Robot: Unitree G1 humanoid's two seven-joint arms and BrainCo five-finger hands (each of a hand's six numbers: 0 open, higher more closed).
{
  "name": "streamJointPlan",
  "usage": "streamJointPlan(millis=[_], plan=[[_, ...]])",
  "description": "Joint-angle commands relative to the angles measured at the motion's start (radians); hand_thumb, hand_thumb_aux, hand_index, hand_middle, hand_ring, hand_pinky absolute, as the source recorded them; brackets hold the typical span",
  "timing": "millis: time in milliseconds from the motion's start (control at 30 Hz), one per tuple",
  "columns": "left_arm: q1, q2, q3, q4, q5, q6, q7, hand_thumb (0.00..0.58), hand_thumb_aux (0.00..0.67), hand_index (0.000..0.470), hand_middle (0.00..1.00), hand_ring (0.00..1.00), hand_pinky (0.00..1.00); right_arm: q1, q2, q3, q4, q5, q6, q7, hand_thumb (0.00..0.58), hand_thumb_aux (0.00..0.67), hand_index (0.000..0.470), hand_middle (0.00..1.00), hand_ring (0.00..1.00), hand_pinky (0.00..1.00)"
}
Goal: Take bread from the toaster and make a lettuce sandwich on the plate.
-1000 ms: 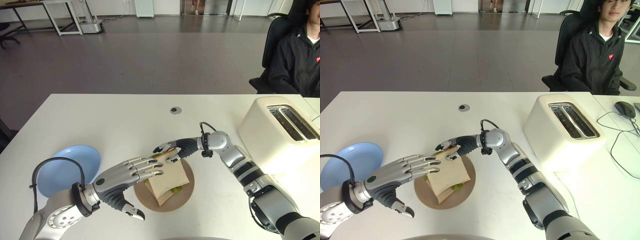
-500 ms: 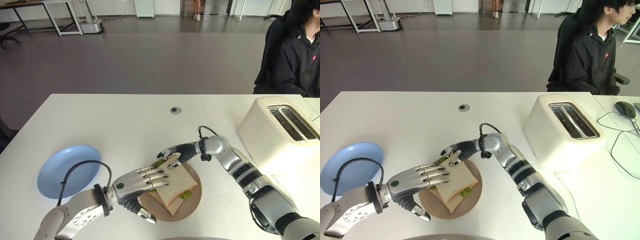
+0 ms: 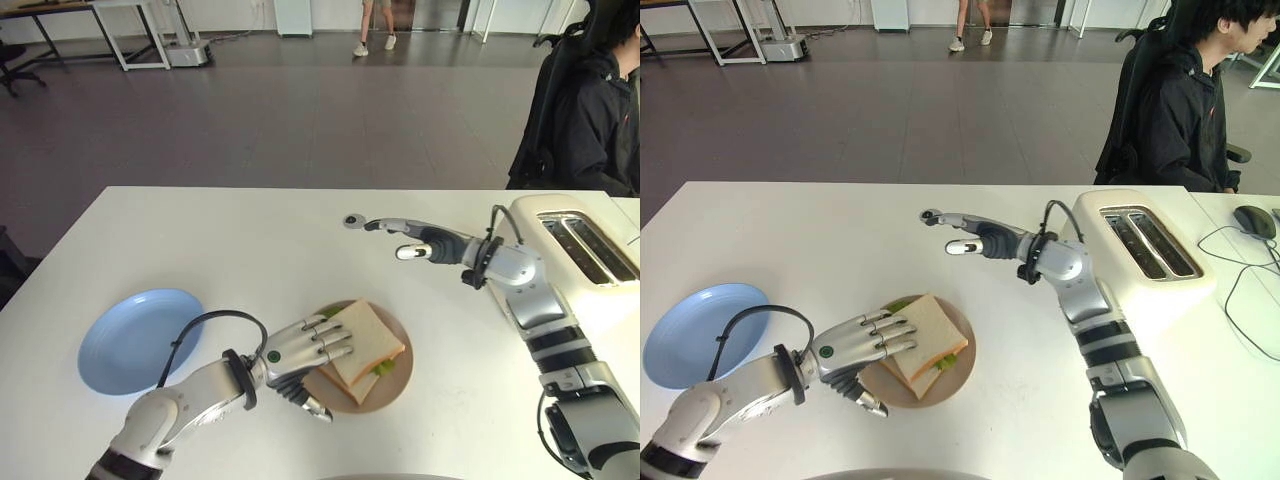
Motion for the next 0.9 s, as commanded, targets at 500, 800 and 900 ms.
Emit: streamJointPlan(millis=[500,800,900], plan=[[0.125,0.179,0.319,0.061,-0.676,-0.144,0.075,0.580,0.670,0.470,1.00,1.00,1.00,0.561,-0.366,-0.043,-0.405,-0.104,-0.134,0.115,0.580,0.670,0.470,0.96,0.96,0.96],[0.144,0.148,0.052,0.138,-0.509,-0.138,-0.175,0.580,0.670,0.470,1.00,1.00,1.00,0.562,-0.286,0.148,-0.303,-0.162,-0.122,0.147,0.580,0.670,0.470,0.96,0.96,0.96],[0.015,0.042,-0.061,0.243,-0.311,-0.132,-0.105,0.580,0.670,0.470,1.00,1.00,1.00,0.485,-0.193,0.205,-0.119,-0.186,-0.145,0.102,0.580,0.670,0.470,0.95,0.95,0.95]])
